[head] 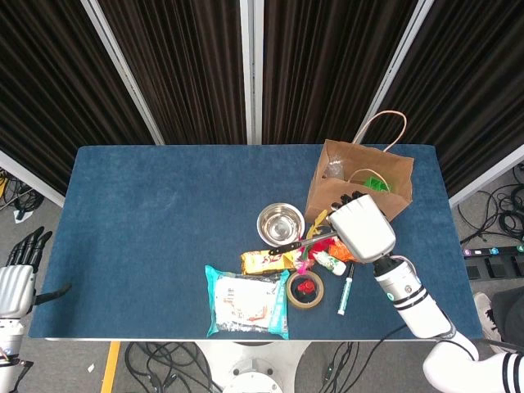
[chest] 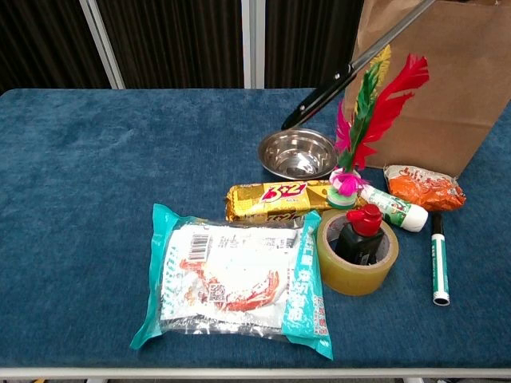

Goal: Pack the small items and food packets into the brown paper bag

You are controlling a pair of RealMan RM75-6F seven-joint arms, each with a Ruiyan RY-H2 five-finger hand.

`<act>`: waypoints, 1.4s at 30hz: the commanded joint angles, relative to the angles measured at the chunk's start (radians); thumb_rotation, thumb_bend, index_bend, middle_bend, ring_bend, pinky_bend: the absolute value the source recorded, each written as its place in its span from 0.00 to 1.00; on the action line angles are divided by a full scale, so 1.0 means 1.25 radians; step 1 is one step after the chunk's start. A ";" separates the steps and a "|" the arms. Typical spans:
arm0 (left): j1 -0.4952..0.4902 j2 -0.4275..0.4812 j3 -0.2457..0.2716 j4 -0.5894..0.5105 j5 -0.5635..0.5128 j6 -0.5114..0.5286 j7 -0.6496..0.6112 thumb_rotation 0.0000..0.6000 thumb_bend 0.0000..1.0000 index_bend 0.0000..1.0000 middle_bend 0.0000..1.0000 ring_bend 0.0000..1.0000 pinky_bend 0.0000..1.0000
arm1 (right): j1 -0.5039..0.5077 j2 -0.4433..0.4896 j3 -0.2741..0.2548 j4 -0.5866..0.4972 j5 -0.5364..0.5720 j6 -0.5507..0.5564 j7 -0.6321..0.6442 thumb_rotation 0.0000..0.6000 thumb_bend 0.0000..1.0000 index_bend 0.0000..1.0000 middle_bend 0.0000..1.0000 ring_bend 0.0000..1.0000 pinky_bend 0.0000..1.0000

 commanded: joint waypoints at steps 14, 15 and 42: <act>-0.002 0.007 0.000 -0.007 -0.002 -0.003 0.000 1.00 0.14 0.08 0.06 0.00 0.12 | 0.086 0.029 0.162 -0.005 0.143 0.031 -0.025 1.00 0.39 1.00 0.79 0.70 0.76; -0.002 0.007 0.000 -0.006 -0.002 -0.004 0.000 1.00 0.13 0.08 0.06 0.00 0.12 | 0.087 0.038 0.171 -0.006 0.154 0.036 -0.028 1.00 0.39 1.00 0.79 0.70 0.76; -0.016 0.010 0.002 -0.018 0.005 -0.014 0.009 1.00 0.14 0.08 0.06 0.00 0.12 | -0.025 0.226 0.163 0.128 0.233 0.088 0.074 1.00 0.39 1.00 0.79 0.70 0.76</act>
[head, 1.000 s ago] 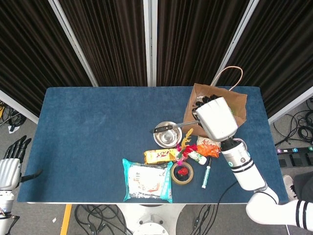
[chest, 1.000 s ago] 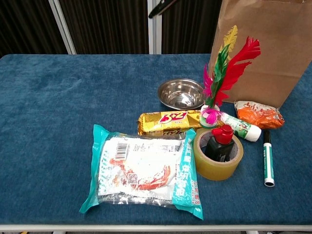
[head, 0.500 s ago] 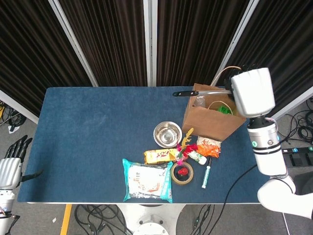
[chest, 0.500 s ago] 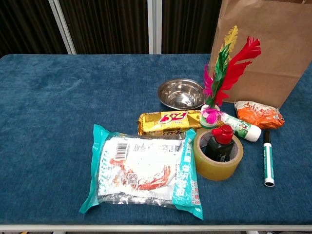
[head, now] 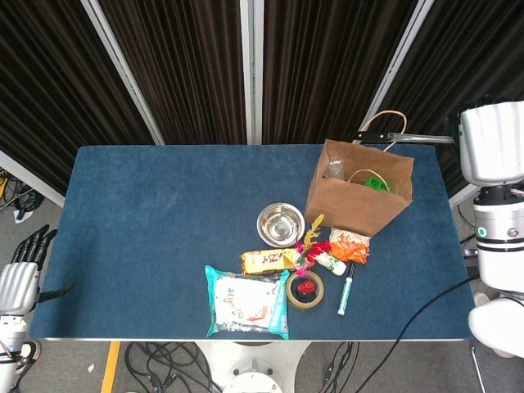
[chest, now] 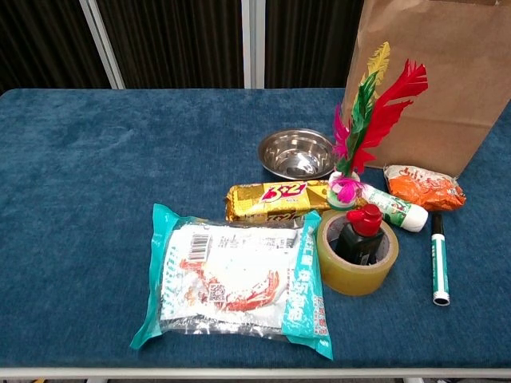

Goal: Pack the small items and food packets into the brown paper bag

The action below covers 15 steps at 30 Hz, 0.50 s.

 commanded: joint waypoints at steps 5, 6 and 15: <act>-0.001 0.000 -0.001 -0.004 -0.001 0.001 0.004 1.00 0.14 0.08 0.06 0.00 0.12 | -0.018 0.001 -0.046 0.022 0.006 -0.027 0.002 1.00 0.39 1.00 0.79 0.70 0.76; -0.001 0.000 -0.001 -0.004 -0.003 0.000 0.004 1.00 0.14 0.08 0.06 0.00 0.12 | -0.016 -0.004 -0.053 0.029 0.007 -0.035 0.000 1.00 0.39 1.00 0.79 0.70 0.76; 0.002 -0.011 -0.001 0.013 -0.012 -0.007 -0.009 1.00 0.14 0.08 0.06 0.00 0.12 | 0.035 -0.058 -0.083 0.067 0.030 -0.098 -0.043 1.00 0.39 1.00 0.79 0.70 0.76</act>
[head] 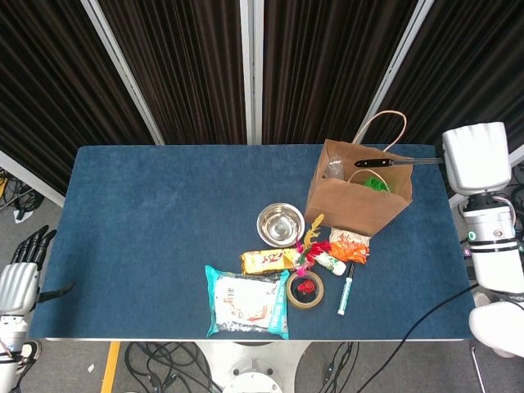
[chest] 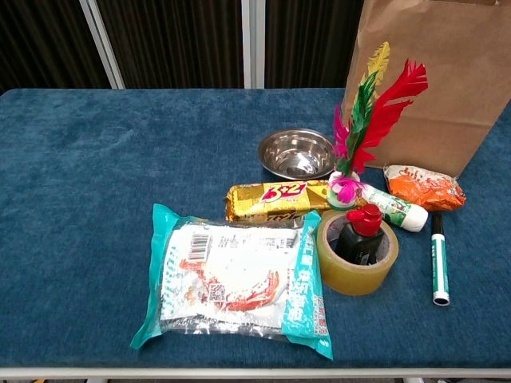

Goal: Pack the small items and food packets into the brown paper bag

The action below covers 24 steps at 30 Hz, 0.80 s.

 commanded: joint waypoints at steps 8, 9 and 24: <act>0.005 -0.005 -0.003 0.019 -0.005 0.006 -0.025 1.00 0.14 0.08 0.06 0.00 0.12 | 0.070 -0.076 -0.027 0.031 0.025 -0.043 -0.081 1.00 0.39 1.00 0.79 0.70 0.76; 0.005 -0.005 -0.004 0.019 -0.006 0.006 -0.027 1.00 0.14 0.08 0.06 0.00 0.12 | 0.077 -0.081 -0.029 0.033 0.028 -0.048 -0.089 1.00 0.39 1.00 0.79 0.70 0.76; 0.006 -0.016 -0.005 0.033 -0.008 0.004 -0.042 1.00 0.14 0.08 0.06 0.00 0.12 | 0.158 -0.107 -0.061 0.039 0.129 -0.103 -0.227 1.00 0.39 1.00 0.79 0.70 0.76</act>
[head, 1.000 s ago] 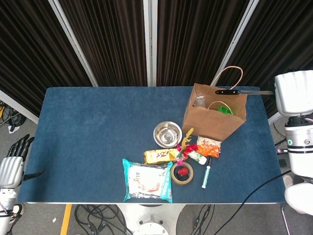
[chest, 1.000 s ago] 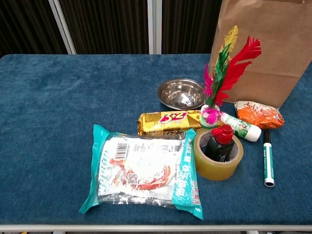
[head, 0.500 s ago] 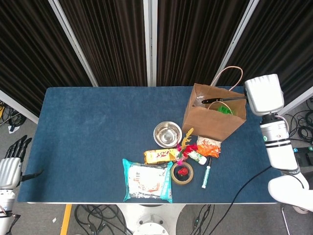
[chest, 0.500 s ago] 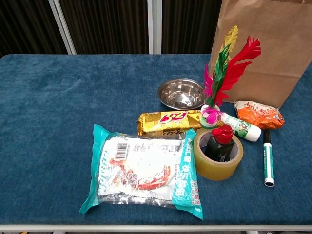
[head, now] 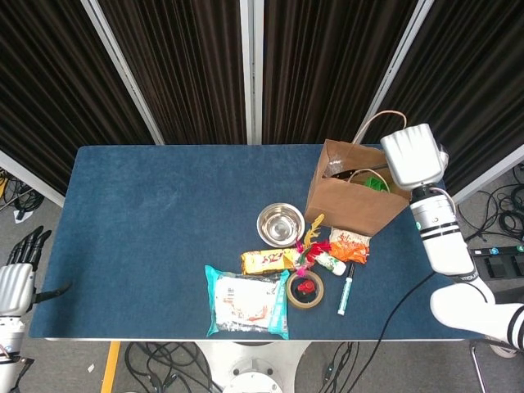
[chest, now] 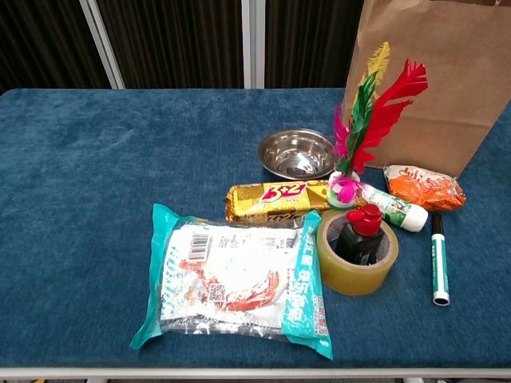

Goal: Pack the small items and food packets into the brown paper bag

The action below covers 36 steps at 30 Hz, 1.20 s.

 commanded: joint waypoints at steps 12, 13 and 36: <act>0.000 0.001 0.000 0.003 -0.003 -0.008 -0.003 1.00 0.14 0.08 0.06 0.00 0.12 | 0.046 -0.036 -0.035 0.036 0.134 -0.034 -0.058 1.00 0.06 0.62 0.51 0.31 0.27; 0.000 0.001 0.000 0.003 -0.003 -0.008 -0.003 1.00 0.14 0.08 0.06 0.00 0.12 | 0.050 -0.034 -0.035 0.032 0.145 -0.036 -0.060 1.00 0.02 0.55 0.45 0.24 0.18; -0.003 0.008 0.000 -0.014 0.003 -0.003 0.001 1.00 0.14 0.08 0.06 0.00 0.12 | 0.093 0.074 -0.048 -0.062 0.375 -0.066 -0.059 1.00 0.00 0.15 0.09 0.00 0.00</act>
